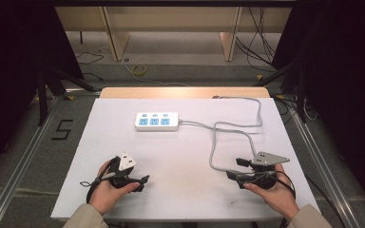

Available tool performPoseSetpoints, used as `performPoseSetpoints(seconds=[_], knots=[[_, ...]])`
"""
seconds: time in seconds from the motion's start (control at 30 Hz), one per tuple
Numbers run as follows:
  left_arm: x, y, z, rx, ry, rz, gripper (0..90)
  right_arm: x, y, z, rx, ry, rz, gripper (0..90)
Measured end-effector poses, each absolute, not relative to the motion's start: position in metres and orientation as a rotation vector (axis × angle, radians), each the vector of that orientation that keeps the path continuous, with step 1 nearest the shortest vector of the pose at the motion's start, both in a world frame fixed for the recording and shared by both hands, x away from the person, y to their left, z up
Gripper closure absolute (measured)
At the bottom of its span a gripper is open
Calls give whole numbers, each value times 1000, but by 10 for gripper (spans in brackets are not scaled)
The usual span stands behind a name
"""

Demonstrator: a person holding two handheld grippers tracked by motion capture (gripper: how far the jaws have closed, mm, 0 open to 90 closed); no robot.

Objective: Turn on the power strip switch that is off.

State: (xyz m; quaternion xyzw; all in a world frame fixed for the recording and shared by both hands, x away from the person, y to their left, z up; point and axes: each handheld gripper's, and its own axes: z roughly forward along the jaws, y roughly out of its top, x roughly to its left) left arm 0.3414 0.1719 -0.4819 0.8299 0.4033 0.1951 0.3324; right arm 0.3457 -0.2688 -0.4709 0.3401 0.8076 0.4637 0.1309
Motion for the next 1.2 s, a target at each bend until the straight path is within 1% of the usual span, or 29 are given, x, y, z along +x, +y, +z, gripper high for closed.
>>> performPoseSetpoints(seconds=[0.2,0.27,0.3,0.37,0.4,0.43,0.5,0.57,0.6,0.67,0.8,0.9,1.2], knots=[[343,173,-481,2165,1058,522,171,346,-269,-471,978,2345,1344,332],[342,173,-480,2163,1062,524,200,345,-269,-471,983,2341,1349,332],[342,173,-480,2161,1062,523,200,345,-269,-471,983,2341,1351,332],[342,174,-478,2171,1065,533,244,345,-269,-471,981,2339,1352,332],[342,174,-477,2171,1069,546,287,345,-269,-470,980,2341,1352,332],[342,175,-475,2160,1082,571,379,345,-269,-470,980,2339,1353,332],[342,177,-473,2142,1092,584,493,345,-268,-470,979,2341,1352,332],[342,179,-472,2139,1095,580,633,345,-268,-470,979,2340,1354,332],[343,180,-471,2138,1097,572,684,345,-268,-470,980,2339,1354,332],[342,182,-470,2149,1099,564,767,345,-268,-470,979,2340,1352,332],[341,184,-467,2161,1129,561,881,345,-268,-470,972,2337,1353,332],[341,184,-465,2153,1154,547,895,344,-268,-470,972,2338,1348,332],[343,185,-464,2142,1188,511,896,343,-268,-469,976,2327,1348,330]])
